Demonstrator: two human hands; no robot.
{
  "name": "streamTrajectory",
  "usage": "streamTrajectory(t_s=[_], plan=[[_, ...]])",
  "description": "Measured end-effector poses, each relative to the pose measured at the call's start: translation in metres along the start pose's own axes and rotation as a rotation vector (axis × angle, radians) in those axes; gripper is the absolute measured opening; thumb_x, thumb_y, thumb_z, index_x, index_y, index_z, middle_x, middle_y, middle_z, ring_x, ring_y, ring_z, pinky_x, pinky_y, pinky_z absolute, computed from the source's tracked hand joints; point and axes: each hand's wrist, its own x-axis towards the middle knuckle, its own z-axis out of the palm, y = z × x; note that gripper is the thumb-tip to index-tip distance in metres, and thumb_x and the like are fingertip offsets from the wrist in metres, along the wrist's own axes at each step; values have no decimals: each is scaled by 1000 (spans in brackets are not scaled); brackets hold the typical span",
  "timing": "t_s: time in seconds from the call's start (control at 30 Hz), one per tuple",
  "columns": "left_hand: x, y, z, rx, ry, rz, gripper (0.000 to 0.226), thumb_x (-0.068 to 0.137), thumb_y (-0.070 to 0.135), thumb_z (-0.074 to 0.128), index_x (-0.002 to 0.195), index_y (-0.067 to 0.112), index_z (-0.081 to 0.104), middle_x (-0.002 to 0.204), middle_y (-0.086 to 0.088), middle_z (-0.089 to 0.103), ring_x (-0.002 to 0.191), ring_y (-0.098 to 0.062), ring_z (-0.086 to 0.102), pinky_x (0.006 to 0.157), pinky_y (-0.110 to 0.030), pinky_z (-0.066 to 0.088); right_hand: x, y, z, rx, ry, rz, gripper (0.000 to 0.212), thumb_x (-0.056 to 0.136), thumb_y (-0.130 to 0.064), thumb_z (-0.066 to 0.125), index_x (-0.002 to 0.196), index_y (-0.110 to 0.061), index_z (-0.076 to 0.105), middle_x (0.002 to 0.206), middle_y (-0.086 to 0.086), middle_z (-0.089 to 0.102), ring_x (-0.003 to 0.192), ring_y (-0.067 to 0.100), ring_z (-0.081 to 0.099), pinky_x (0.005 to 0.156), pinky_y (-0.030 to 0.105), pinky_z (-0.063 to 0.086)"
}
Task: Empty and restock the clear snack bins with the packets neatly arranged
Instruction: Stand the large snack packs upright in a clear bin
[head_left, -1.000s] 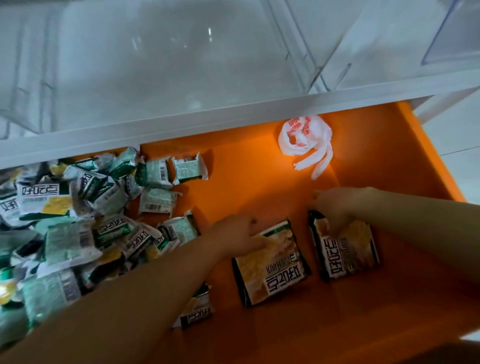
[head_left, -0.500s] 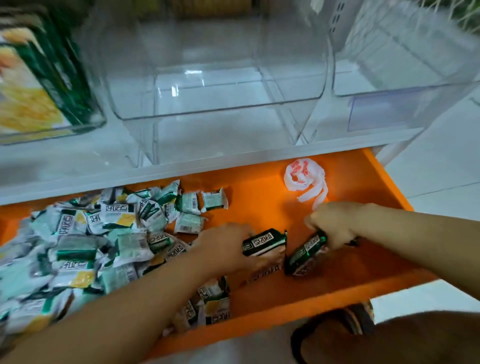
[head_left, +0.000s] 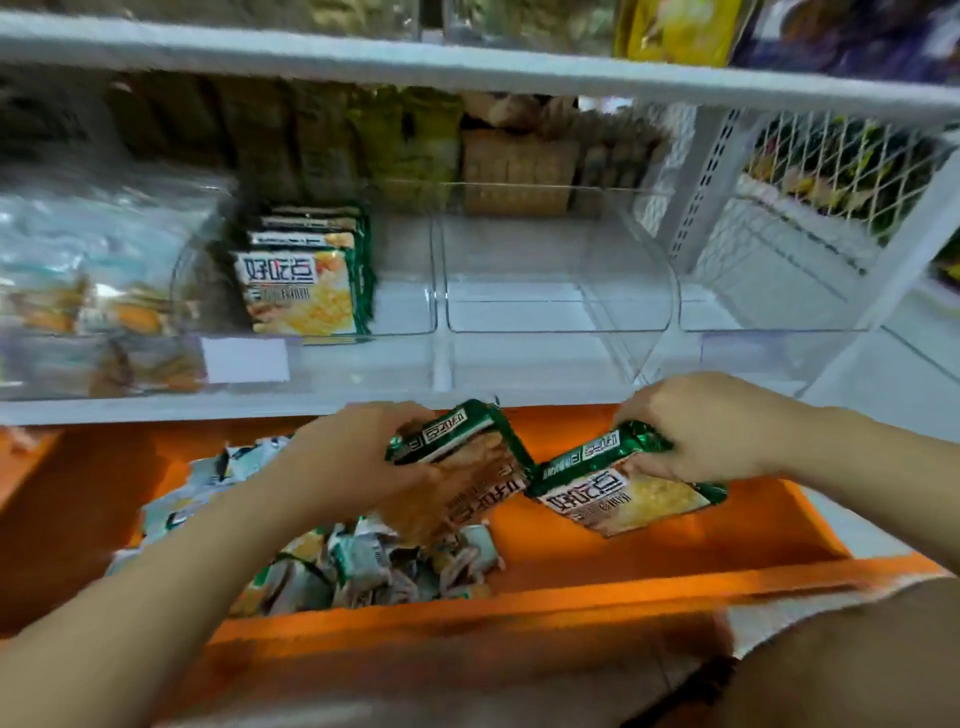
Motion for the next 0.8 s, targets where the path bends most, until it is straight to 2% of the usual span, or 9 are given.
streamTrajectory(t_s=[0.07,0.17,0.3,0.4,0.47,0.53,0.63,0.73,0.8], plan=[[-17,-9,-15,-94,49,-29,39,87,42,64,123,44,50,113,21,58,98,-9,59,85,-32,51,-5,-10,-42,-14,172,-11,42,87,-58,49,120,-32,55,113,-5,64,102,17,60,73,30,47],[-36,-28,-39,-228,182,-80,46,84,44,66,126,43,48,109,19,52,85,-5,56,72,-25,48,3,-24,-86,-68,240,-3,45,86,-62,46,119,-34,56,106,0,67,96,20,61,67,29,43],[-60,-54,-65,-505,397,-125,44,79,39,70,116,44,47,94,25,51,74,4,52,53,-15,43,14,-45,-153,-27,374,30,55,77,-68,39,109,-31,65,82,-8,66,68,8,52,53,26,39],[-77,-76,-78,-745,558,-173,39,78,37,72,113,39,55,94,14,62,79,-8,62,71,-30,53,31,-57,-198,72,514,21,49,79,-62,49,106,-27,68,65,-18,55,57,-3,51,50,18,37],[-83,-89,-86,-829,683,-199,28,79,37,70,103,42,56,95,15,63,82,-6,62,78,-33,49,48,-66,-215,124,623,16,43,83,-55,54,108,-23,68,62,-16,55,54,-3,52,45,16,34],[-87,-100,-90,-858,793,-240,26,82,36,69,103,39,54,97,17,58,85,-6,59,79,-30,42,69,-80,-223,113,714,11,46,84,-54,53,113,-21,67,68,-5,62,55,5,52,50,26,37],[-91,-112,-94,-876,920,-298,36,83,36,70,116,32,55,104,9,62,94,-16,61,77,-31,45,107,-100,-222,86,780,-1,46,88,-50,54,121,-18,63,95,5,70,77,21,60,62,31,43],[-96,-123,-96,-804,1018,-330,36,83,34,71,116,33,56,100,13,58,91,-15,58,72,-29,41,148,-116,-211,79,731,26,46,90,-49,55,124,-17,60,108,7,69,95,25,63,72,33,48],[-98,-129,-97,-762,1045,-337,36,83,35,71,116,33,58,102,12,59,90,-14,59,69,-28,41,174,-124,-203,138,681,83,44,91,-46,56,124,-18,59,109,6,69,97,23,62,69,29,43]])
